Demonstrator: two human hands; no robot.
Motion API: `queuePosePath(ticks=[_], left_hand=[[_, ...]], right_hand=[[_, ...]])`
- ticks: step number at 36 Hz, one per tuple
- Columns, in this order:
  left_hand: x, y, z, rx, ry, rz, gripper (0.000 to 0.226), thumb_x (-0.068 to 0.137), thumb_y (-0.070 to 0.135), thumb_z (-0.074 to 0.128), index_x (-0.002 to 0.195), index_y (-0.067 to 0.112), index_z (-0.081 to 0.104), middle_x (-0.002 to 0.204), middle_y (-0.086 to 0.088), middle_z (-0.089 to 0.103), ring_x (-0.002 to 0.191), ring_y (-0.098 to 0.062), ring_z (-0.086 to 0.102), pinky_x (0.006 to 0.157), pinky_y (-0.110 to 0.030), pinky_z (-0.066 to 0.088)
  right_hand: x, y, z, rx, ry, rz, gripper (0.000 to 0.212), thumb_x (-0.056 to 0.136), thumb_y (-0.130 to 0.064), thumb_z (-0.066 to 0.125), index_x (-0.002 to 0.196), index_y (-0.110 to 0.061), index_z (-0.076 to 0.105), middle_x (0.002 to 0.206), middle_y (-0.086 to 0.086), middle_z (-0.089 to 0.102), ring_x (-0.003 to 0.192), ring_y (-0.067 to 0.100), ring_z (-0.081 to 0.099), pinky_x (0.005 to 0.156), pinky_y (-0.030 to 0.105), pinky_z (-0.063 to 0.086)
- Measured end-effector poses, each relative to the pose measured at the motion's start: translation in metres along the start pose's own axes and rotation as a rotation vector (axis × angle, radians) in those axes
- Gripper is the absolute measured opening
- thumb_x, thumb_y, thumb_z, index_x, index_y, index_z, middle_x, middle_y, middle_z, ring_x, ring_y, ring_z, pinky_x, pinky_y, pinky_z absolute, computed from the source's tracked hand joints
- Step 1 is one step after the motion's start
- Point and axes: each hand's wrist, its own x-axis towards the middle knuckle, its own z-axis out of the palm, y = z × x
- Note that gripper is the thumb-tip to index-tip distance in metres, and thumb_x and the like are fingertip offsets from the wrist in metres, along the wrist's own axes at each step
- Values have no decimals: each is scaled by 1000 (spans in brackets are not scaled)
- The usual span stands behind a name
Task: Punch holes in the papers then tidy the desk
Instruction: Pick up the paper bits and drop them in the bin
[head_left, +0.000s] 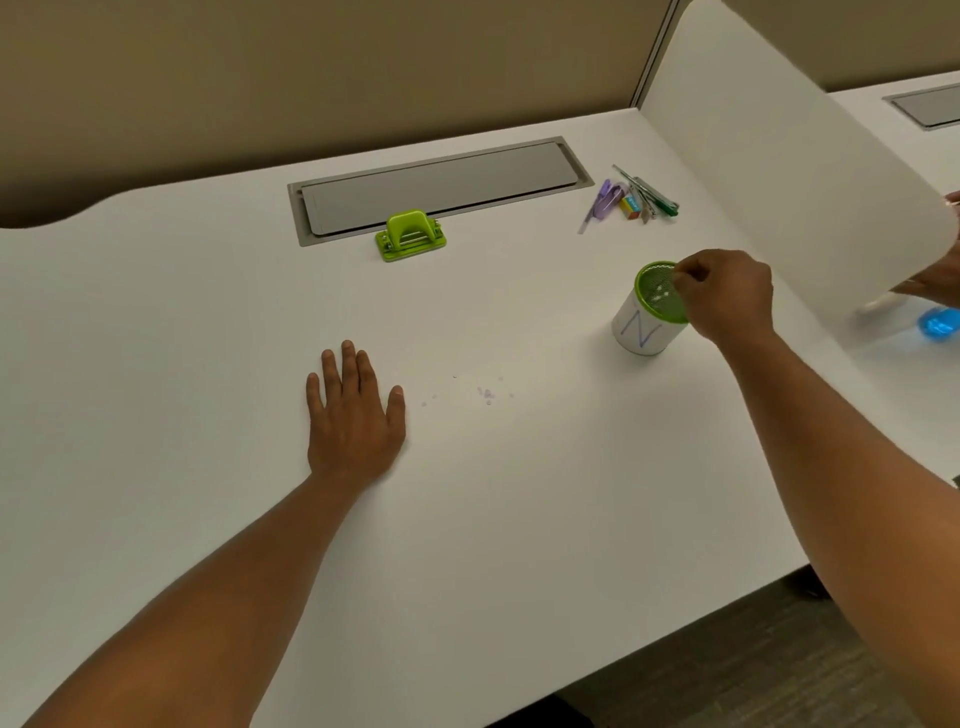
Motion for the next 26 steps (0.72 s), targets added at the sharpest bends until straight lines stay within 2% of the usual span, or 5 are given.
queuePosePath(ticks=[7,14,18,22,26], left_hand=[[-1,2,-2,7,-21,-10,69,100,47,20,154,4,16,164,-12,6,151,-30,2,122,-49,5],[1,0,1,2,-17,-19,71,99,49,15,154,5,17,164,-11,7,152,-30,3,122,-49,6],[1,0,1,-2,-6,-22,72,98,49,15,154,5,19,164,-11,10,151,-30,5,122,-49,7],[1,0,0,15,7,-14,71,98,49,16,153,4,22,163,-13,13,151,-31,7,122,-50,9],[1,0,1,25,-2,-9,69,100,47,19,153,4,20,163,-13,11,151,-31,6,122,-49,7]], right_hand=[[-24,-27,12,32,108,-197,20,90,-25,58,96,-12,72,95,10,72,90,28,63,78,33,45],[-95,-70,69,158,-170,-409,13,91,-17,62,96,-10,72,88,11,67,80,28,63,76,39,49],[-125,-87,107,138,-342,-459,23,95,-22,58,111,-11,69,109,8,67,102,26,60,86,33,47],[-144,-104,139,24,-446,-532,40,101,-26,46,134,-6,55,145,12,50,138,28,40,111,37,33],[-168,-112,161,-83,-499,-718,51,104,-33,36,144,-1,40,156,17,33,148,33,22,119,41,19]])
